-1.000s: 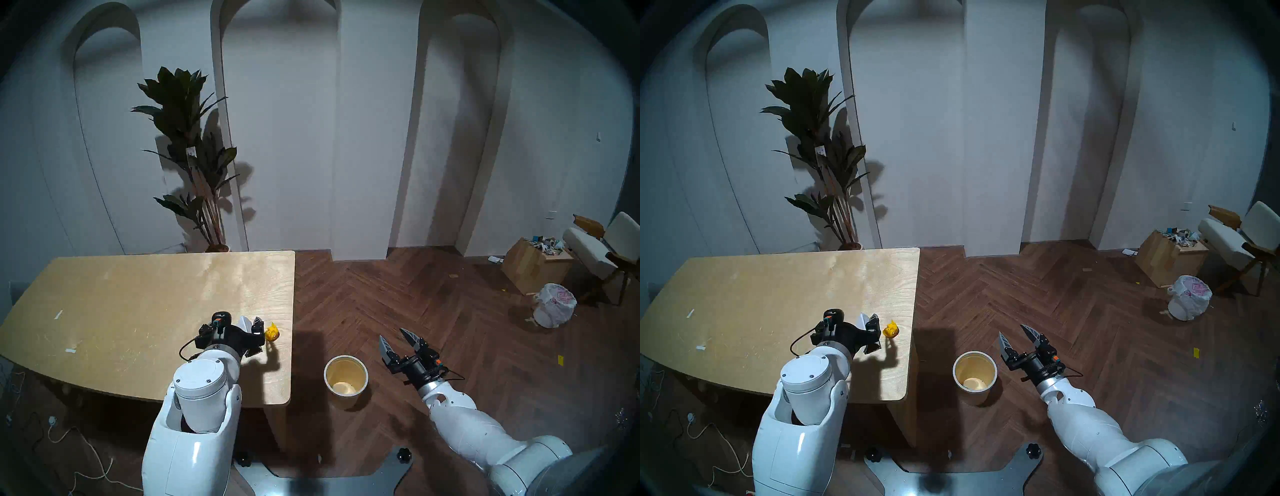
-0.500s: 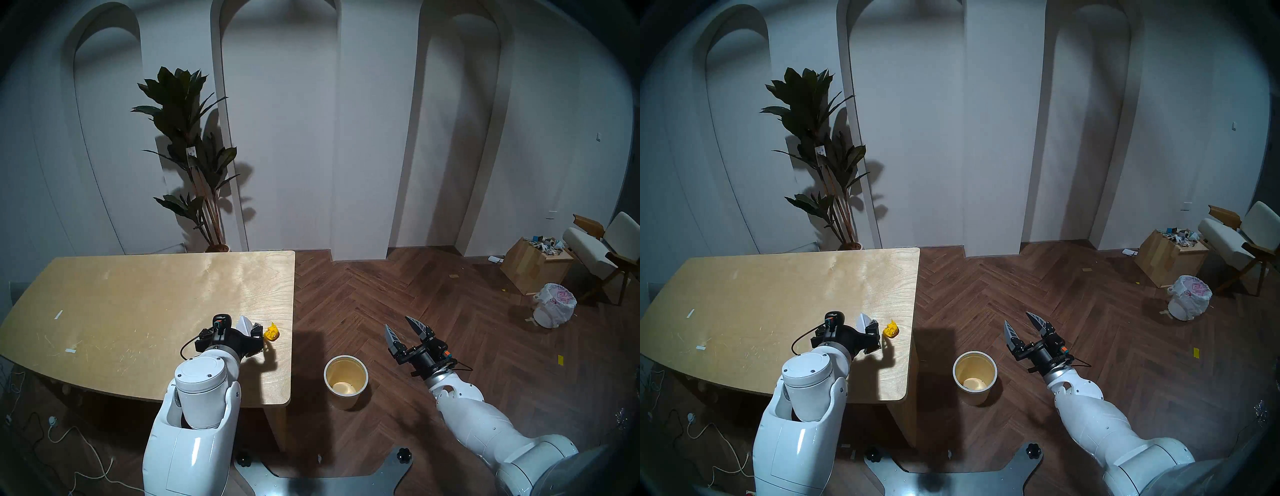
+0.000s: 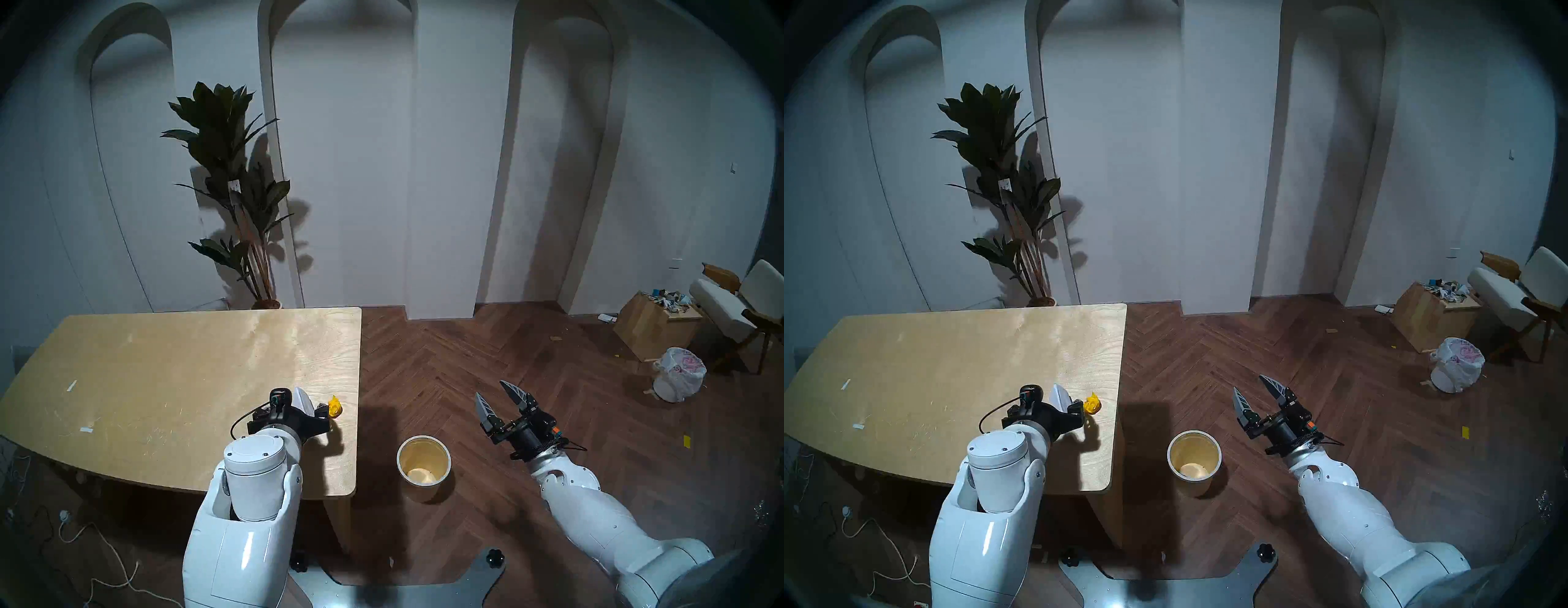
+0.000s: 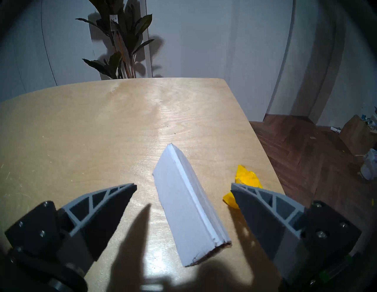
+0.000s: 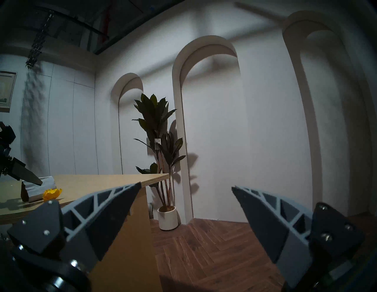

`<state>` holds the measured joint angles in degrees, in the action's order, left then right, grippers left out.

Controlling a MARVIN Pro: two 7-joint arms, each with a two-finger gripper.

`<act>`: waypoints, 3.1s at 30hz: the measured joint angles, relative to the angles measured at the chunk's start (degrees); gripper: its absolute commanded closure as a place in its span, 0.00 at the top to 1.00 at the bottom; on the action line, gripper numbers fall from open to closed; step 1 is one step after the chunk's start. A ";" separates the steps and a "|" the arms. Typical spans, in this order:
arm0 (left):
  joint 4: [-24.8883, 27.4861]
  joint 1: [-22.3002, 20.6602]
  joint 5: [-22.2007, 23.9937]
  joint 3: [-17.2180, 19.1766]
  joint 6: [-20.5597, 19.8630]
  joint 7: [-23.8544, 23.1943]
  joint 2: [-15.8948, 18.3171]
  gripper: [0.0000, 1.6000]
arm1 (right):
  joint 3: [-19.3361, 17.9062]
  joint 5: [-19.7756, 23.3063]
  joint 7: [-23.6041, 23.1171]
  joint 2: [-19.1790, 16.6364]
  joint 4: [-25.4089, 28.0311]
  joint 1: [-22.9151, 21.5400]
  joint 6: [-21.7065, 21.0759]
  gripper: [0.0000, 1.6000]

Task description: Put the trash into the trash bin on the ground

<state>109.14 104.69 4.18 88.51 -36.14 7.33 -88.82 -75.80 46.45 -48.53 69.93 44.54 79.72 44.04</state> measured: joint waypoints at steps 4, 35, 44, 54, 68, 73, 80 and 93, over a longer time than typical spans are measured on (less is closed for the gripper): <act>-0.59 -0.42 0.00 -0.30 -0.94 0.00 -0.21 1.00 | -0.53 0.54 -0.58 -0.56 1.71 0.75 0.00 1.00; -1.66 -4.86 -0.51 0.76 -6.74 1.86 -0.97 0.00 | -12.70 8.02 1.57 -8.62 10.77 9.41 -0.11 1.00; -0.12 -7.81 -0.82 1.33 -7.19 2.78 -1.00 0.00 | -16.42 10.58 3.71 -10.15 11.64 13.83 -0.91 1.00; 1.12 -11.39 -0.84 -2.06 -7.18 2.32 -1.93 0.00 | -19.52 13.40 5.88 -10.73 12.77 19.33 -3.42 1.00; -0.26 -15.97 0.53 -9.63 -7.31 -0.08 -2.74 0.00 | -23.39 17.27 8.44 -11.02 17.02 26.55 -7.13 1.00; -3.35 -18.11 1.37 -12.11 -7.31 -0.87 -3.08 0.00 | -24.31 18.51 9.13 -11.02 19.37 28.66 -8.60 1.00; -8.21 -21.28 2.22 -14.86 -7.20 -1.74 -3.70 0.00 | -24.99 19.91 9.98 -10.96 22.33 30.85 -10.59 1.00; -20.38 -27.66 3.41 -20.27 -5.33 -3.25 -5.62 0.00 | -24.66 22.73 14.09 -9.44 23.08 33.24 -18.00 1.00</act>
<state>88.77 77.03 7.60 68.24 -41.47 4.08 -94.44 -100.46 69.18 -34.44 60.49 67.62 112.96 26.05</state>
